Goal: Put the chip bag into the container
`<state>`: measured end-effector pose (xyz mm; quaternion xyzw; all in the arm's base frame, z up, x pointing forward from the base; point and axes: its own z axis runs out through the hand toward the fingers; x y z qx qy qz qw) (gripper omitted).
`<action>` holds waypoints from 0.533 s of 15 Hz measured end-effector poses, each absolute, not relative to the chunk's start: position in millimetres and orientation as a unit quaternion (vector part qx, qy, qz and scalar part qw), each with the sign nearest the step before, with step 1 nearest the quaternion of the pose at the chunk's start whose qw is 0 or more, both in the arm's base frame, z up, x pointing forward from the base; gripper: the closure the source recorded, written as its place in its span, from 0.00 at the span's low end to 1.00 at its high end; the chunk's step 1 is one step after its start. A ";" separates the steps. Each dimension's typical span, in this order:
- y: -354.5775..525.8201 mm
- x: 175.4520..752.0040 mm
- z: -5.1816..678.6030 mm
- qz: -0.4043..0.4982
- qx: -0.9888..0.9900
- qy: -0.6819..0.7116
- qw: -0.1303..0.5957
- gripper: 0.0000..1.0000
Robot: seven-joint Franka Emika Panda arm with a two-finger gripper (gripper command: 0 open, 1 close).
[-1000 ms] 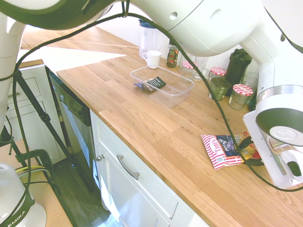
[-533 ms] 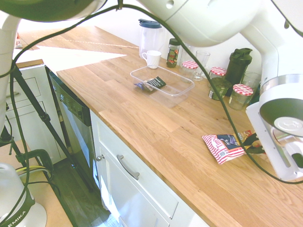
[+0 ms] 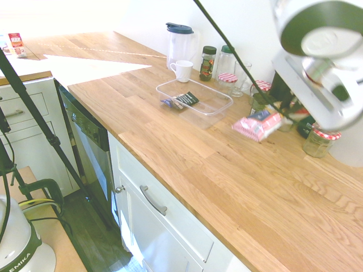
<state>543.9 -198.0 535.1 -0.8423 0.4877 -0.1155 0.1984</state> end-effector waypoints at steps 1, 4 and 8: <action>-151.2 545.6 558.1 -0.126 -0.849 0.479 0.185 1.00; -36.2 549.5 589.2 -0.136 -0.862 0.462 0.155 1.00; 27.6 577.2 542.0 -0.113 -0.873 0.458 0.125 1.00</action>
